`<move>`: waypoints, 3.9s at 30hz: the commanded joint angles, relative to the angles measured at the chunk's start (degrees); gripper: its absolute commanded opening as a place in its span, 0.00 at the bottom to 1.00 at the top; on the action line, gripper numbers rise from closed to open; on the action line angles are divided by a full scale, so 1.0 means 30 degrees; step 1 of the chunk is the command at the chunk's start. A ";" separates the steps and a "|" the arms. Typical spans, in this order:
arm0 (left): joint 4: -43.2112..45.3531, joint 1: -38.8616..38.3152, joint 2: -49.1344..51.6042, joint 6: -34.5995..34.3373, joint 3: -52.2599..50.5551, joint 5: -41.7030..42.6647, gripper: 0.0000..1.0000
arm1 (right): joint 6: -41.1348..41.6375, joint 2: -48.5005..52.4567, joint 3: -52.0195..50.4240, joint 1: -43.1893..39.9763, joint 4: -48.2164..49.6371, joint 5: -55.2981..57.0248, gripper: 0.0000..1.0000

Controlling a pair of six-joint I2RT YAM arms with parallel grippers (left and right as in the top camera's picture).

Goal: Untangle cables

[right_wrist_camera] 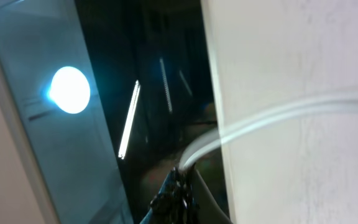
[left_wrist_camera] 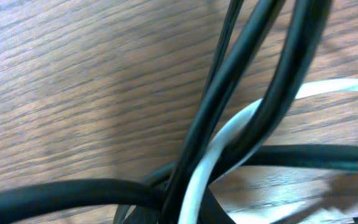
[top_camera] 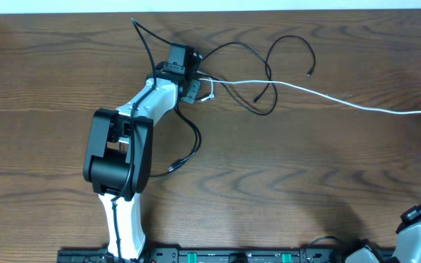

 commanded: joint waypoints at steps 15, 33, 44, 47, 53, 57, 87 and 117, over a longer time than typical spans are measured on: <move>-0.0590 0.3410 0.0284 -0.4022 -0.0058 -0.0678 0.08 | -0.0182 0.1639 0.0386 -0.3752 -0.0117 -0.3869 0.01; 0.0736 -0.1166 0.0117 -0.3235 -0.0051 0.1406 0.07 | -0.5931 0.1647 0.0379 0.5085 -0.0291 -0.8976 0.91; 0.1858 -0.5326 -0.0772 -0.3242 -0.0036 0.1406 0.08 | -1.2087 0.1683 0.0379 1.0841 -0.4794 -0.8357 0.99; 0.2069 -0.6135 -0.1275 -0.3330 -0.0036 0.1406 0.08 | -1.4236 0.1741 0.0379 1.1511 -0.6331 -0.8014 0.99; 0.2302 -0.7417 -0.2113 -0.3468 -0.0036 0.1406 0.08 | -1.6473 0.2397 0.0379 1.2531 -0.6623 -0.7359 0.99; 0.2426 -0.8094 -0.2346 -0.3526 -0.0036 0.1406 0.07 | -1.7493 0.2892 0.0379 1.2990 -0.6543 -0.7227 0.99; 0.2463 -1.1970 -0.2368 -0.3526 -0.0036 0.1406 0.08 | -1.9759 0.3585 0.0379 1.3260 -0.6091 -0.3395 0.74; 0.2769 -1.1708 -0.2375 -0.3585 -0.0036 0.1180 0.08 | -1.9518 0.5217 0.0379 1.3253 -0.5523 -0.3395 0.01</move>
